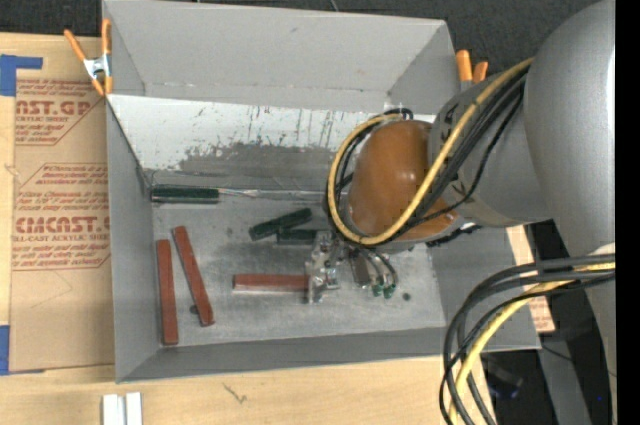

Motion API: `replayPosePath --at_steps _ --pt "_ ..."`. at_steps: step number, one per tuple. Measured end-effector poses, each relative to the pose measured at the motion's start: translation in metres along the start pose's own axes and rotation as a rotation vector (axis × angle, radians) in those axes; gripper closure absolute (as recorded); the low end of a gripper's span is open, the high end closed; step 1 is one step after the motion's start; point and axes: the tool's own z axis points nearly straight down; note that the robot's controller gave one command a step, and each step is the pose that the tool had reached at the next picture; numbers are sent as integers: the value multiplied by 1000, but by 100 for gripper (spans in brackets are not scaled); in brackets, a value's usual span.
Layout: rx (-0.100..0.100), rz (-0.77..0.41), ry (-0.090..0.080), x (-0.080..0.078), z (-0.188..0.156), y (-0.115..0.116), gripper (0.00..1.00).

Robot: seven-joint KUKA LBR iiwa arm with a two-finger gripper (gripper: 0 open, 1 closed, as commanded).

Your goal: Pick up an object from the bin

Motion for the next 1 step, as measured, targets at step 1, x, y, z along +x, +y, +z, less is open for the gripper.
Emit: replayPosePath --at_steps 1 --pt "0 0 0 0 0 0 100"
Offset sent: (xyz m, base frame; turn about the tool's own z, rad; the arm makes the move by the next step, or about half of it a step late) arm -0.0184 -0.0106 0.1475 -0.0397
